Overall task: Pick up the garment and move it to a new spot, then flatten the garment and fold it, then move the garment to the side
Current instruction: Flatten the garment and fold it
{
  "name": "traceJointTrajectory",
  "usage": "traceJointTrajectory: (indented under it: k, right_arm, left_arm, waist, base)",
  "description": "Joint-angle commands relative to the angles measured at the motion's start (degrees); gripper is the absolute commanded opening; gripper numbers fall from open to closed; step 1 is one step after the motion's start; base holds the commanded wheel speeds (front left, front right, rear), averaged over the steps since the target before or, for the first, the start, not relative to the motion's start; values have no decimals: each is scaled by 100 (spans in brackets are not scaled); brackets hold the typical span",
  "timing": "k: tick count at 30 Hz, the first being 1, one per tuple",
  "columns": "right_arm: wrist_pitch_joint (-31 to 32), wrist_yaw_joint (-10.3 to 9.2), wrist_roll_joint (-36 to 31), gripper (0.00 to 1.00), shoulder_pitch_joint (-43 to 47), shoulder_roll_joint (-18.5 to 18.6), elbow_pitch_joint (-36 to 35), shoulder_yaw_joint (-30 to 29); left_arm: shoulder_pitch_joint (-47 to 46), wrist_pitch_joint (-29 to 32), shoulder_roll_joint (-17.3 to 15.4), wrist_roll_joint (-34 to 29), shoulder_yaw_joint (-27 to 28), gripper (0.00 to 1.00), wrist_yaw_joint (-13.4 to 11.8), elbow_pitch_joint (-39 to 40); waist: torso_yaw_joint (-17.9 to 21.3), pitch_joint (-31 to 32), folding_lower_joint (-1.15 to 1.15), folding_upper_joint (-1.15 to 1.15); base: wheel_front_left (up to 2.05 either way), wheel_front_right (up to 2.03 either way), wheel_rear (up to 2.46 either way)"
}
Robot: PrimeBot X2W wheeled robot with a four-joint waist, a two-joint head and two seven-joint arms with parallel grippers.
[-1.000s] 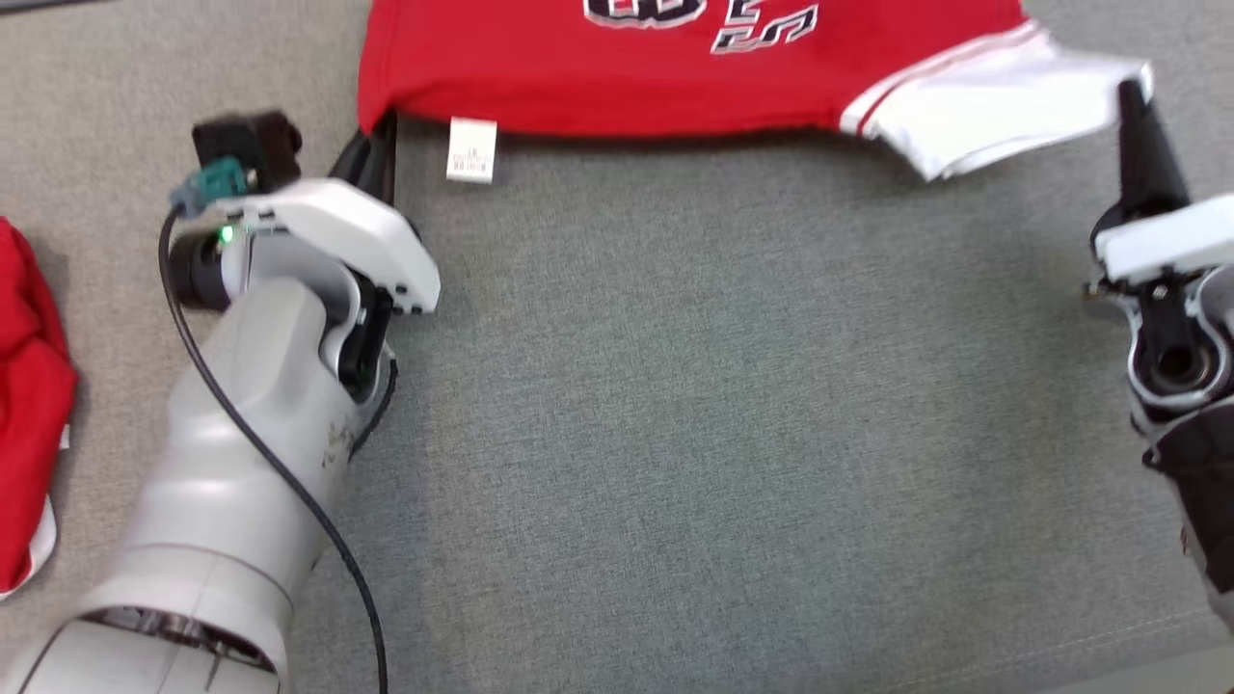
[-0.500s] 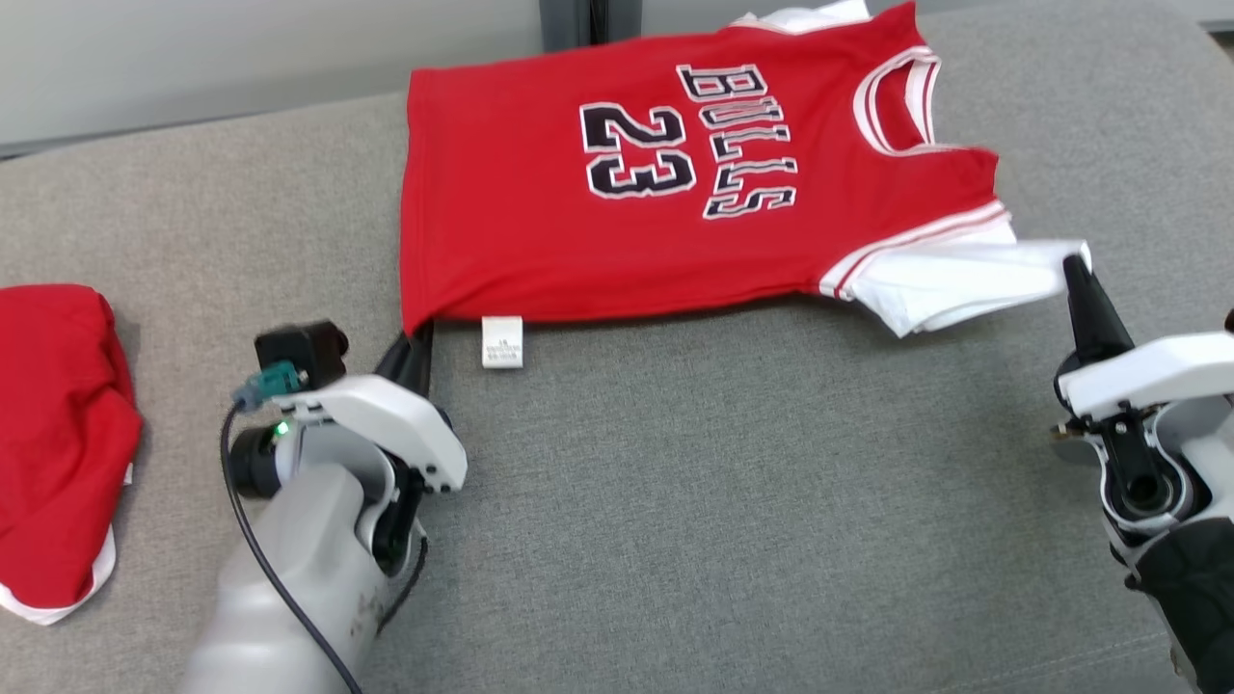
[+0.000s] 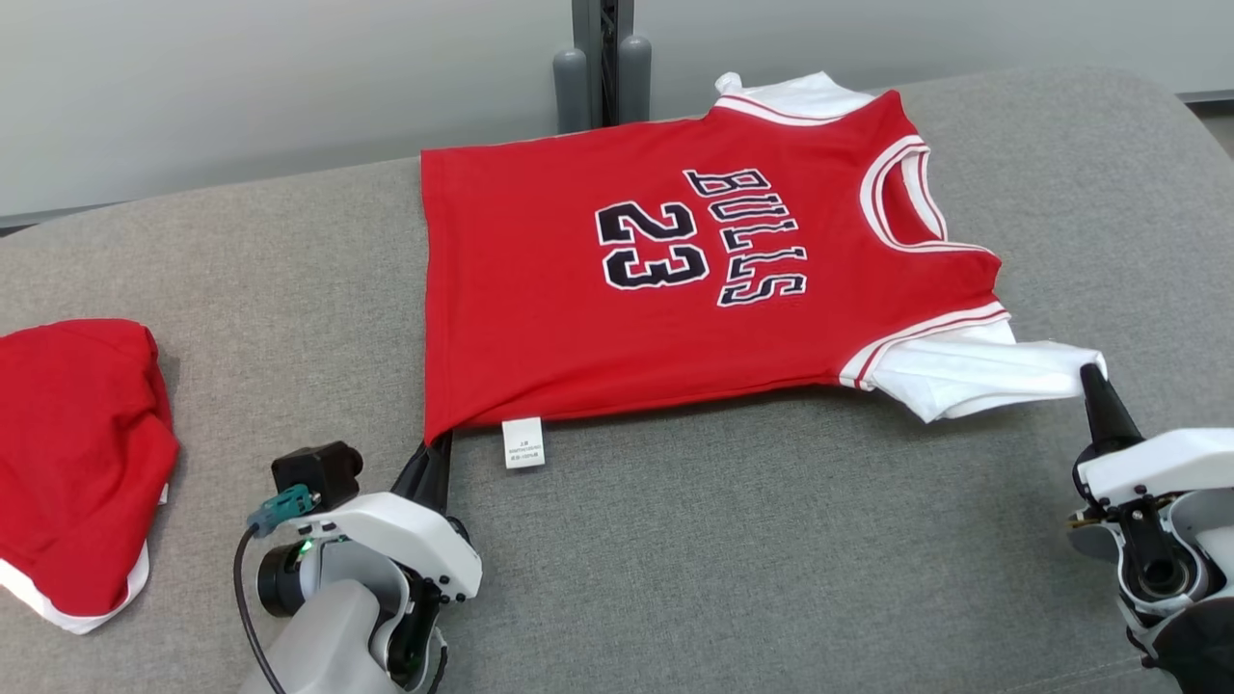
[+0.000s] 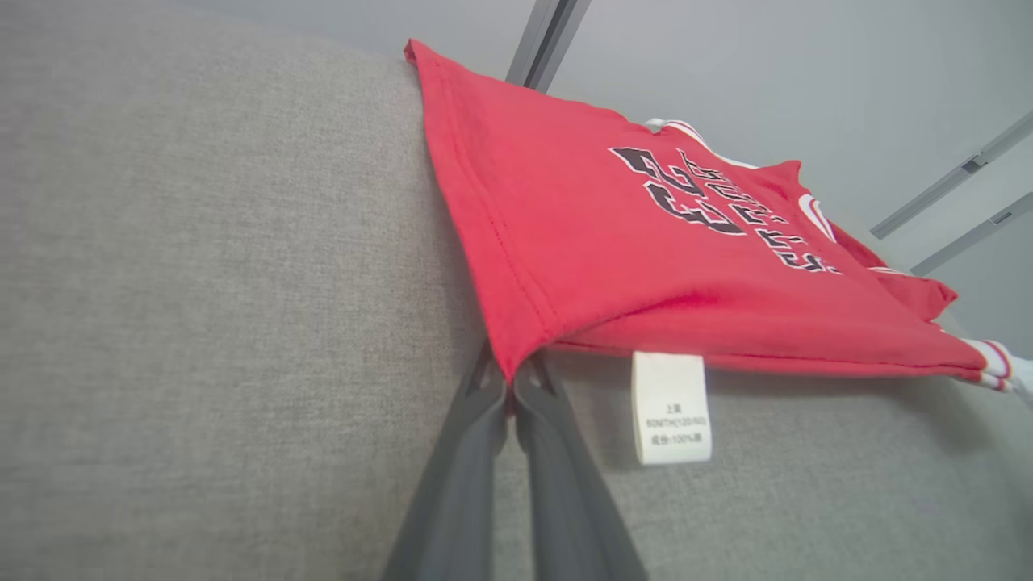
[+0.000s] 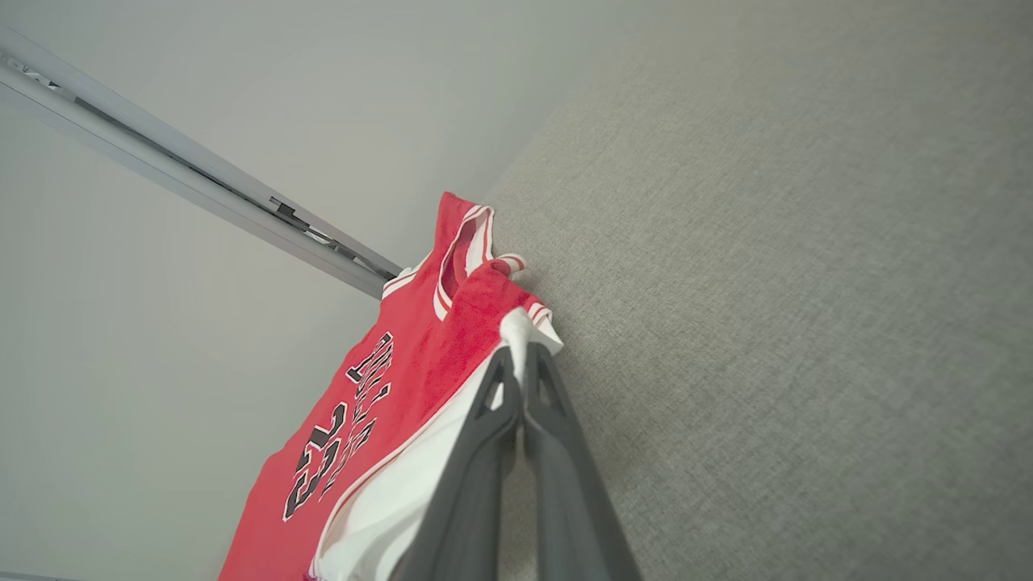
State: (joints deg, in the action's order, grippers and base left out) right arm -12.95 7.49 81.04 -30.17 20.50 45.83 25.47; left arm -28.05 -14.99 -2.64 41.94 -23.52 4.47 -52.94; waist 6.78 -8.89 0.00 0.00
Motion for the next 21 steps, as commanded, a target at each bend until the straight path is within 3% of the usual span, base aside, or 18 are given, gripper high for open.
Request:
traceJointTrajectory:
  k: [1,11,21]
  right_arm:
    - [-32,0,51,0,106,75,-3,-21]
    - [-76,0,79,0,574,140,-194,133]
    - [10,0,-14,0,929,248,-459,365]
  left_arm:
    - [70,-25,-48,-30,73,0,-50,78]
    - [741,-25,-45,-286,32,0,-124,568]
    - [1350,-25,-47,-220,365,0,-335,1084]
  waist:
    - [3,25,0,0]
    - [61,260,0,0]
    - [156,437,0,0]
  base:
    - [0,0,0]
    - [0,0,0]
    - [0,0,0]
